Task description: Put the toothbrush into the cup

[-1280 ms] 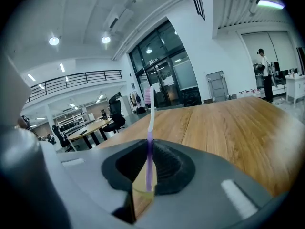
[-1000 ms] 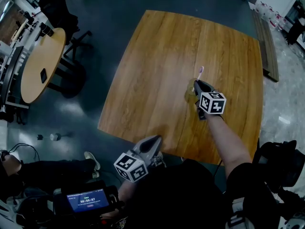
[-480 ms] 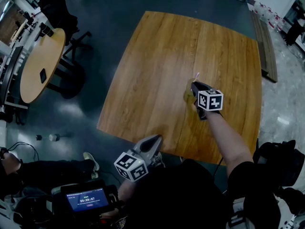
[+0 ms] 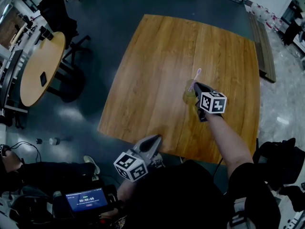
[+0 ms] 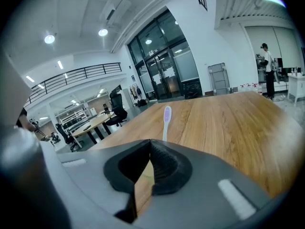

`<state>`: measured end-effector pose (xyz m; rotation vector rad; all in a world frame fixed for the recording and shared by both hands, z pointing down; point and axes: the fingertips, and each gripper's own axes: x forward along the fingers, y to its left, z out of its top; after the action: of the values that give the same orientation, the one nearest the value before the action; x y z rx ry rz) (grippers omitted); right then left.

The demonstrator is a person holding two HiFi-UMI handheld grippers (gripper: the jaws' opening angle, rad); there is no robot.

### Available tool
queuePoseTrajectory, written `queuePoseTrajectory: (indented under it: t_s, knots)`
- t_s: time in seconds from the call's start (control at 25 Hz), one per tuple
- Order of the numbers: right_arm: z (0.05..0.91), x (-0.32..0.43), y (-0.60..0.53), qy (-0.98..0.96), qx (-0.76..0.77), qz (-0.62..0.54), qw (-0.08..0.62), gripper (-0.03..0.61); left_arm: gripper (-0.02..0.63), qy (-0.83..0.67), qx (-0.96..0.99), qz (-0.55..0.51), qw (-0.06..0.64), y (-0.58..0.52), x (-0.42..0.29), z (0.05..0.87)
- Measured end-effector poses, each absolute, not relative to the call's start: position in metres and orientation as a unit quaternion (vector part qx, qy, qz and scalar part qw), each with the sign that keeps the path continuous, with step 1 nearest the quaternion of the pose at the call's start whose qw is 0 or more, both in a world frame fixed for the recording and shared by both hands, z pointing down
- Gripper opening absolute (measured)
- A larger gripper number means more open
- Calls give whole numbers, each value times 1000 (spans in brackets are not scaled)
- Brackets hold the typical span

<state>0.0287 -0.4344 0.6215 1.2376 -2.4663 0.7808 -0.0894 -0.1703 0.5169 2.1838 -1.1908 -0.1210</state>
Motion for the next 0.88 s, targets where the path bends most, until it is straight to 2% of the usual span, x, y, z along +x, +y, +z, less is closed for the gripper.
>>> queuePoseTrajectory:
  t_s: [0.32, 0.56, 0.88]
  knots:
    - [558, 32, -381, -867, 416, 268, 66, 6, 3, -418, 854, -49, 307, -170, -81, 503]
    - [513, 32, -300, -859, 424, 288, 0, 6, 3, -378, 874, -44, 301, -161, -79, 499]
    - [488, 36, -178, -847, 445, 288, -35, 6, 3, -314, 894, -27, 317, -138, -60, 507]
